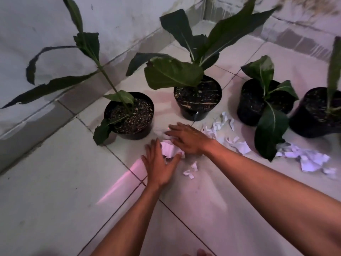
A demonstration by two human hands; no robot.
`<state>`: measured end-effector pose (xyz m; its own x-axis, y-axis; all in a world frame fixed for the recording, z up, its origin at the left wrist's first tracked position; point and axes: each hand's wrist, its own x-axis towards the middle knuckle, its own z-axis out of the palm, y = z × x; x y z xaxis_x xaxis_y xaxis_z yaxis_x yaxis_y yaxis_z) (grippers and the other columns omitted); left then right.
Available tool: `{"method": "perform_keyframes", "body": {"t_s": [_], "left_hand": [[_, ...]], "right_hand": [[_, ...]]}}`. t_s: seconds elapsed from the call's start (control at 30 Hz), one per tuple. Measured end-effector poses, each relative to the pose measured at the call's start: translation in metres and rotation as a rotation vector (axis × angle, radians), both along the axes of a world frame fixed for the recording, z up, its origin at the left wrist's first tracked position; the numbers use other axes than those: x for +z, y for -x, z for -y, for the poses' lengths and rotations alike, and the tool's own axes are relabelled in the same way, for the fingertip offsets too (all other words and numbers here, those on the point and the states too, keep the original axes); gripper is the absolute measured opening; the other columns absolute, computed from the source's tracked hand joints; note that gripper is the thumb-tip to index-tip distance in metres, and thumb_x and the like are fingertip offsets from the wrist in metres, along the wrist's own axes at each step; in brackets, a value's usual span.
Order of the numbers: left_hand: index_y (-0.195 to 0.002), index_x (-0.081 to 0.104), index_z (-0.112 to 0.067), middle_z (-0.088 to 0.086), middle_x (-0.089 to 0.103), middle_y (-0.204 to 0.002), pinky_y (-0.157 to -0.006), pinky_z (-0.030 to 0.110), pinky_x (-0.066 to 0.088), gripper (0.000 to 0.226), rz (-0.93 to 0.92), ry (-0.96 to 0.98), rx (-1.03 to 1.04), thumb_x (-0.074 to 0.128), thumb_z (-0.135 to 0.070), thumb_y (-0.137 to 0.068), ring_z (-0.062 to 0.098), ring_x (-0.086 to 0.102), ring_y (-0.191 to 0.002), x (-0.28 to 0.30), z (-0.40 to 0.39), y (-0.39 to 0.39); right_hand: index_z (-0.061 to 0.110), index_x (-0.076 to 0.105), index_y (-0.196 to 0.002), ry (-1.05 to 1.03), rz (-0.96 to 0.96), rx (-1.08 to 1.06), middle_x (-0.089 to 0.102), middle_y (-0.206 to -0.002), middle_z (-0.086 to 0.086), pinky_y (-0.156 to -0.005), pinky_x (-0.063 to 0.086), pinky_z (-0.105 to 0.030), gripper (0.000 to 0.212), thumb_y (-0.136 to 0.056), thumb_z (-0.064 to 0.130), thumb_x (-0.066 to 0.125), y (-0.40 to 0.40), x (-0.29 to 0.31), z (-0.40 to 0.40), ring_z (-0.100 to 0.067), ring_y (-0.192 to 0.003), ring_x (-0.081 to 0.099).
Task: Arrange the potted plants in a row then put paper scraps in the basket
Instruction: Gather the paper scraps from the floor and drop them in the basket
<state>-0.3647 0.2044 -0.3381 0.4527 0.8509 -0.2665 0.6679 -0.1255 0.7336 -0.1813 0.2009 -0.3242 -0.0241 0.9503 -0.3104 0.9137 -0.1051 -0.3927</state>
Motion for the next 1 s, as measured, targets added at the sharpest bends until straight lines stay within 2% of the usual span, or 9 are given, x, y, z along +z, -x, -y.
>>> {"method": "perform_keyframes", "body": {"t_s": [0.13,0.23,0.3,0.43,0.53,0.67,0.73,0.83,1.0], "left_hand": [[-0.165,0.007,-0.018,0.002,0.002,-0.175,-0.127,0.043,-0.012,0.102,0.013,-0.045,-0.191,0.054,-0.069,-0.089,0.019,-0.009,-0.160,0.000,0.015,-0.016],[-0.165,0.009,-0.023,-0.004,0.006,-0.174,-0.130,0.042,-0.006,0.111,0.092,-0.058,-0.236,0.047,-0.080,-0.078,0.009,-0.005,-0.160,-0.001,0.023,-0.028],[-0.164,0.011,-0.023,-0.004,0.010,-0.174,-0.130,0.040,-0.002,0.114,0.103,-0.125,-0.226,0.053,-0.081,-0.075,0.011,0.003,-0.160,-0.004,0.023,-0.041],[-0.164,0.010,-0.020,0.000,0.013,-0.174,-0.129,0.043,0.000,0.126,0.024,-0.280,-0.334,0.059,-0.085,-0.068,0.018,0.010,-0.160,-0.012,0.019,-0.069],[-0.162,0.019,-0.019,0.002,0.021,-0.171,-0.129,0.048,0.006,0.118,0.036,-0.325,-0.431,0.065,-0.077,-0.070,0.018,0.016,-0.159,-0.013,0.018,-0.089],[-0.160,0.027,-0.016,0.003,0.029,-0.169,-0.128,0.041,0.006,0.106,0.056,-0.300,-0.517,0.060,-0.071,-0.075,0.021,0.021,-0.158,-0.010,0.024,-0.092],[-0.160,0.027,-0.012,0.004,0.028,-0.169,-0.129,0.040,0.005,0.106,0.052,-0.266,-0.561,0.055,-0.071,-0.076,0.023,0.021,-0.158,-0.010,0.029,-0.084],[-0.160,0.029,-0.013,0.001,0.030,-0.168,-0.128,0.049,0.015,0.101,0.086,-0.254,-0.632,0.058,-0.068,-0.080,0.020,0.022,-0.158,-0.008,0.037,-0.062],[-0.160,0.024,-0.029,-0.012,0.039,-0.160,-0.122,0.037,0.034,0.118,0.165,-0.164,-0.634,0.082,-0.069,-0.066,0.011,0.040,-0.147,0.004,0.036,-0.030]], "right_hand": [[0.024,0.055,-0.148,-0.098,-0.034,-0.057,0.047,-0.160,-0.005,-0.121,0.031,-0.049,0.049,-0.103,0.038,0.044,-0.014,0.009,0.043,-0.028,-0.152,0.036],[0.017,0.077,-0.114,-0.592,-0.084,-0.432,0.076,-0.121,-0.004,-0.098,0.053,-0.043,0.031,-0.094,0.025,0.055,-0.025,0.016,0.077,-0.025,-0.115,0.068],[0.015,0.076,-0.109,-0.719,-0.046,-0.677,0.075,-0.114,-0.005,-0.093,0.054,-0.042,0.028,-0.095,0.028,0.056,-0.043,0.018,0.089,-0.025,-0.106,0.068],[0.022,0.056,-0.146,-0.308,-0.092,-0.764,0.043,-0.161,-0.010,-0.122,0.030,-0.043,0.051,-0.101,0.047,0.053,-0.082,0.008,0.089,-0.030,-0.149,0.036],[0.018,0.057,-0.145,-0.238,-0.098,-0.561,0.047,-0.159,-0.012,-0.125,0.028,-0.038,0.048,-0.105,0.043,0.049,-0.086,0.000,0.094,-0.030,-0.149,0.041],[0.004,0.062,-0.138,-0.299,-0.155,-0.474,0.056,-0.151,-0.015,-0.118,0.004,-0.005,0.040,-0.107,0.027,0.051,-0.060,0.008,0.113,-0.025,-0.147,0.043],[0.003,0.064,-0.135,-0.326,-0.177,-0.481,0.059,-0.148,-0.014,-0.112,0.003,0.001,0.037,-0.107,0.024,0.051,-0.045,0.013,0.126,-0.026,-0.145,0.044],[0.012,0.060,-0.139,-0.285,-0.200,-0.452,0.060,-0.147,-0.008,-0.114,0.023,-0.015,0.036,-0.107,0.026,0.050,-0.023,0.018,0.146,-0.025,-0.145,0.046],[0.031,0.042,-0.147,-0.378,-0.260,-0.555,0.061,-0.145,0.003,-0.102,0.054,-0.040,0.044,-0.106,0.040,0.051,-0.014,0.036,0.182,-0.018,-0.126,0.063]]}}
